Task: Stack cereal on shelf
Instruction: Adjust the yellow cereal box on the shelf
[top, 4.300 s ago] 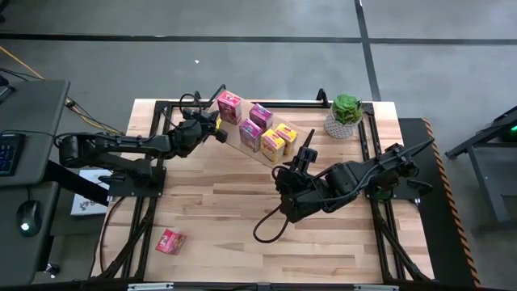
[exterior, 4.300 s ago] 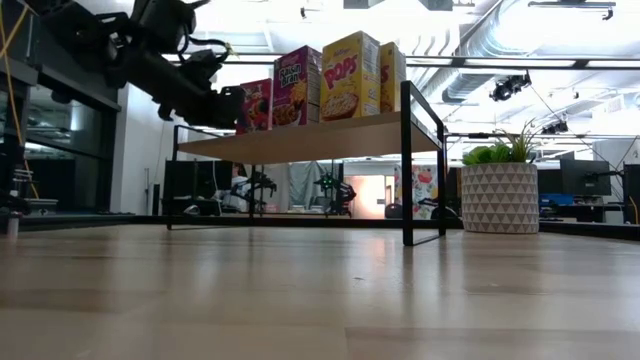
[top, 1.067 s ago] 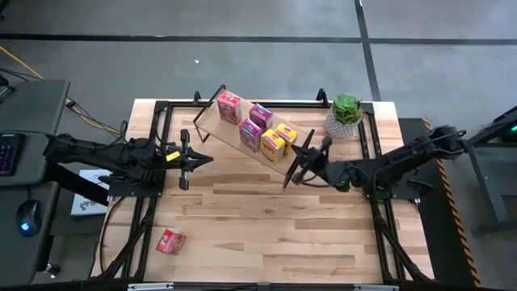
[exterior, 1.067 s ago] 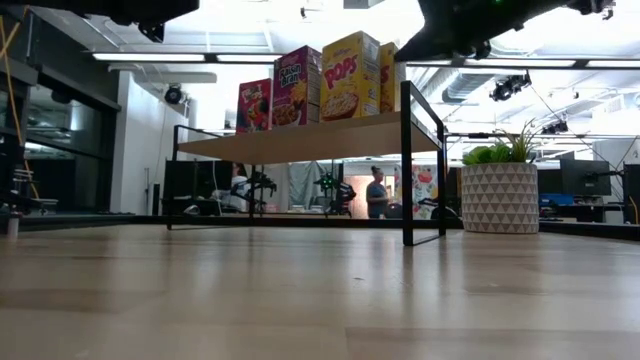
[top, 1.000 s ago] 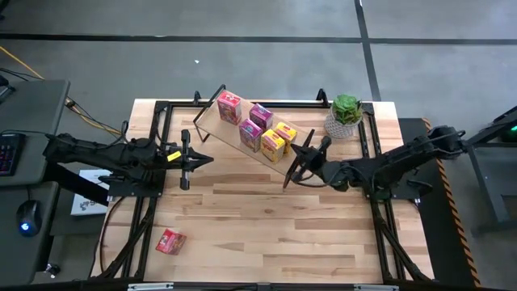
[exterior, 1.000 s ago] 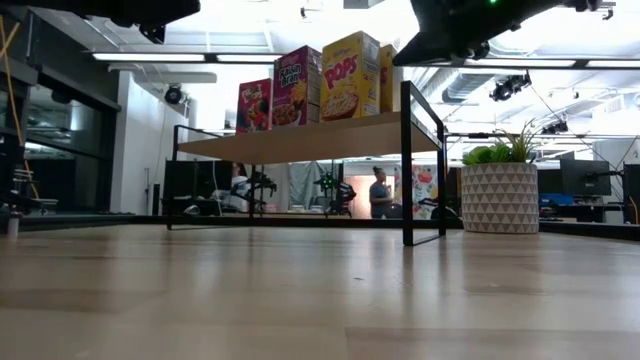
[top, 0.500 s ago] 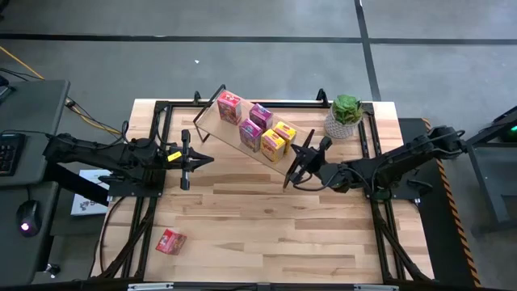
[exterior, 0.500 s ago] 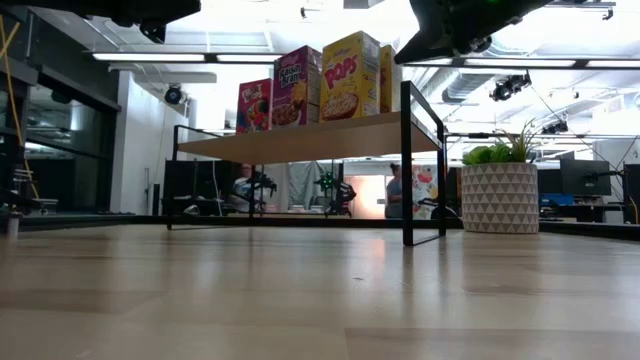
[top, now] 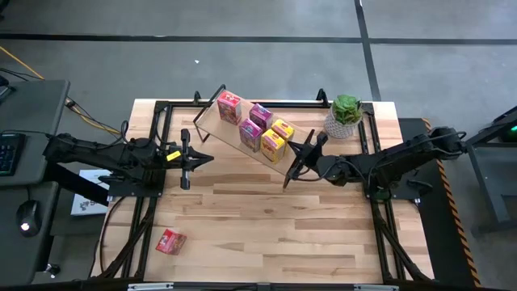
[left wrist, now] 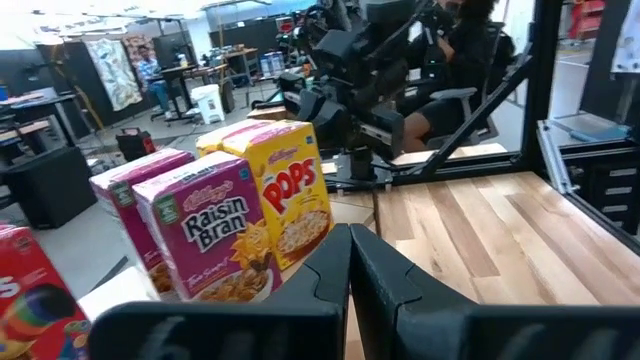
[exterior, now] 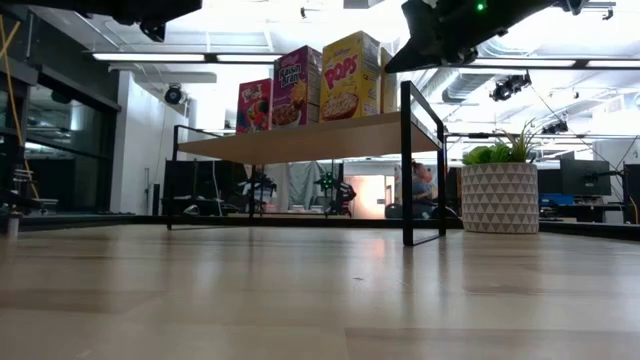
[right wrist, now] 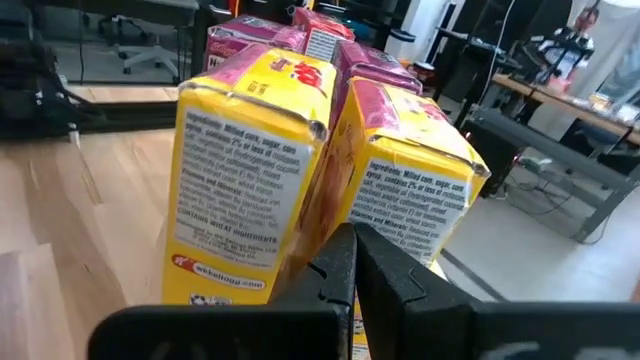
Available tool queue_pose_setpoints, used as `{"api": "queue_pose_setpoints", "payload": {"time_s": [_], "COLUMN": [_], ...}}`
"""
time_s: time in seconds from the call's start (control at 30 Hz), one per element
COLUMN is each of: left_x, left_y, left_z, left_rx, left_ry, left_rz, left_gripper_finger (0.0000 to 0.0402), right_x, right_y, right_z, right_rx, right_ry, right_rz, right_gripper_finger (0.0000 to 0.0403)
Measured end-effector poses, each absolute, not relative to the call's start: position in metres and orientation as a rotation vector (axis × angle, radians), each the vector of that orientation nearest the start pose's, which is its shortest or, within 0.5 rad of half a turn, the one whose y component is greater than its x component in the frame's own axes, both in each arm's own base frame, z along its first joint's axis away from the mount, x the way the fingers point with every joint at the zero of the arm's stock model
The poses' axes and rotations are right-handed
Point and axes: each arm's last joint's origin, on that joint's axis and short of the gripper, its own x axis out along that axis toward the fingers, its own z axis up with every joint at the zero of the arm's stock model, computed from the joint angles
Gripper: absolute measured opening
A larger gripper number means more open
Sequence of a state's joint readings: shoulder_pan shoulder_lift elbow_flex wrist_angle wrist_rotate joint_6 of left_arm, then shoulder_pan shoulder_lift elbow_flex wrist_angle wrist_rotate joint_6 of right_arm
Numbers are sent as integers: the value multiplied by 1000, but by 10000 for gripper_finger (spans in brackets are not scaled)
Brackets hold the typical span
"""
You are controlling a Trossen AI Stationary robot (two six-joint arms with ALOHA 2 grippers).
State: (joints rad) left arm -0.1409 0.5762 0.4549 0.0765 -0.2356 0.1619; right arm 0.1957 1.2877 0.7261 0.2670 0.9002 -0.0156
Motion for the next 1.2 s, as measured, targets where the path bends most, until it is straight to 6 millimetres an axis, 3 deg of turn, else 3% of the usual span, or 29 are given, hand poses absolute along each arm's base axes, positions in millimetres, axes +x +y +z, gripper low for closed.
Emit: {"api": "queue_pose_setpoints", "payload": {"time_s": [0.27,0.37,0.47,0.6,0.77,0.97,1.2], "left_x": [144,144,144,144,144,144,144], "left_y": [-12,-12,-12,-12,-12,-12,-12], "left_z": [273,273,273,274,274,274,274], "left_rx": [171,171,170,168,166,166,167], "left_ry": [58,58,56,46,43,43,44], "left_rz": [131,132,132,132,133,133,132], "left_gripper_finger": [0,1,0,1,0,0,0], "right_x": [260,257,256,249,238,243,268], "right_y": [44,46,40,10,-56,-113,-136], "right_z": [257,272,302,352,390,378,351], "right_rx": [-292,-320,-302,-211,159,437,532], "right_ry": [277,260,219,176,316,614,713], "right_rz": [-825,-905,-936,-925,-783,-712,-548], "right_gripper_finger": [0,0,0,0,0,0,0]}}
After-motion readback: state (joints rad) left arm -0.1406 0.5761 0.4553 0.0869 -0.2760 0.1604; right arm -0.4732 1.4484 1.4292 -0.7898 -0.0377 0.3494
